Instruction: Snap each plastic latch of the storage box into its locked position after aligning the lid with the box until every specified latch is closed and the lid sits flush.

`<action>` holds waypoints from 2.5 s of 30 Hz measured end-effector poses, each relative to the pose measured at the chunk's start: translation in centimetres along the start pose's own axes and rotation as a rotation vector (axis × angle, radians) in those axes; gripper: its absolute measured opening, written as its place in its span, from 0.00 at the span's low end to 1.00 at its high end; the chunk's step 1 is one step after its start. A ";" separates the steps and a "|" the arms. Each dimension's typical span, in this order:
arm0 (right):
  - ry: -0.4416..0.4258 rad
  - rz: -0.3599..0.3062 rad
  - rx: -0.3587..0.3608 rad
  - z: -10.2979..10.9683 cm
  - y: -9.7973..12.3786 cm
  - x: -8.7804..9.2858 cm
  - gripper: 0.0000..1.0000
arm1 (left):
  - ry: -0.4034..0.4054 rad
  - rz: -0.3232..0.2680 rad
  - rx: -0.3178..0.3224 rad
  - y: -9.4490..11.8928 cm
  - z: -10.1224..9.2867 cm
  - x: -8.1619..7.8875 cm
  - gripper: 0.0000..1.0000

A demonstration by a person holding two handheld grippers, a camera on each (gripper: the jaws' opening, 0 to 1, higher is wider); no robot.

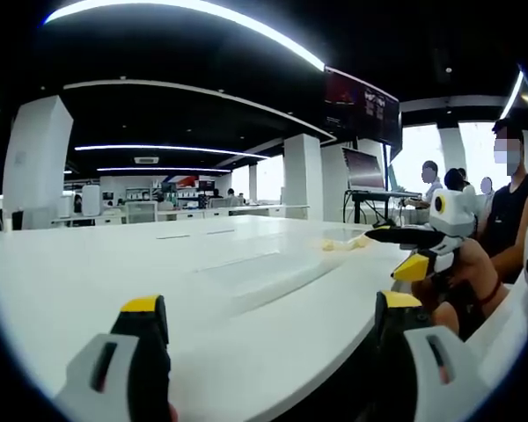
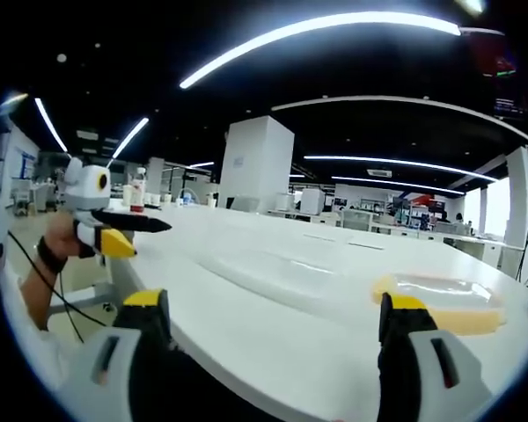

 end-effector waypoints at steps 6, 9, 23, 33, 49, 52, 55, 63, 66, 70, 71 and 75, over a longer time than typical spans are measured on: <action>0.004 -0.005 0.002 0.0 0.1 -0.1 1.00 | 0.004 -0.003 0.003 0.2 0.0 0.1 0.97; 0.003 -0.006 0.001 0.1 0.1 -0.1 1.00 | 0.002 -0.002 0.002 0.2 0.0 0.1 0.97; 0.008 -0.006 0.008 0.0 0.2 -0.2 0.99 | -0.005 0.002 0.011 0.6 -0.6 0.3 0.97; 0.022 -0.008 0.039 -0.5 0.6 -0.7 0.99 | -0.006 0.002 0.017 0.9 -0.7 0.3 0.97; 0.039 0.011 0.117 -0.5 2.3 -1.3 0.98 | 0.004 -0.016 0.058 1.1 -0.8 -0.4 0.97; 0.041 0.005 0.146 -0.8 3.4 -1.4 0.98 | -0.005 -0.013 0.088 0.5 -1.4 -0.4 0.98; 0.041 0.008 0.169 -1.2 4.4 -1.4 0.98 | 0.000 -0.012 0.115 -0.2 -1.9 -0.3 0.98; 0.038 0.014 0.245 -2.9 6.4 -1.2 0.98 | -0.016 0.000 0.185 -2.0 -3.6 -0.5 0.97; 0.041 0.013 0.267 -3.5 6.9 -1.3 0.98 | -0.027 0.005 0.214 -2.9 -4.2 -0.7 0.97; 0.052 0.021 0.289 -4.1 7.5 -1.4 0.98 | -0.030 -0.004 0.266 -4.1 -5.5 -1.2 0.98; 0.053 0.020 0.293 -4.4 7.7 -1.4 0.98 | -0.033 -0.007 0.277 -4.4 -5.8 -1.3 0.98; 0.057 0.026 0.310 -5.2 8.7 -1.3 0.98 | -0.052 -0.007 0.313 -5.3 -7.1 -1.5 0.98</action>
Point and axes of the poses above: the point that each gripper's makers call its tool centre point, and the gripper's own axes: y roughly backward along the fingers, z roughly to its left, x roughly out of its underside, the point moved 10 cm from there along y, roughly backward along the fingers, and after that the axes turned 5 degrees about -z, right-handed, at the moved point
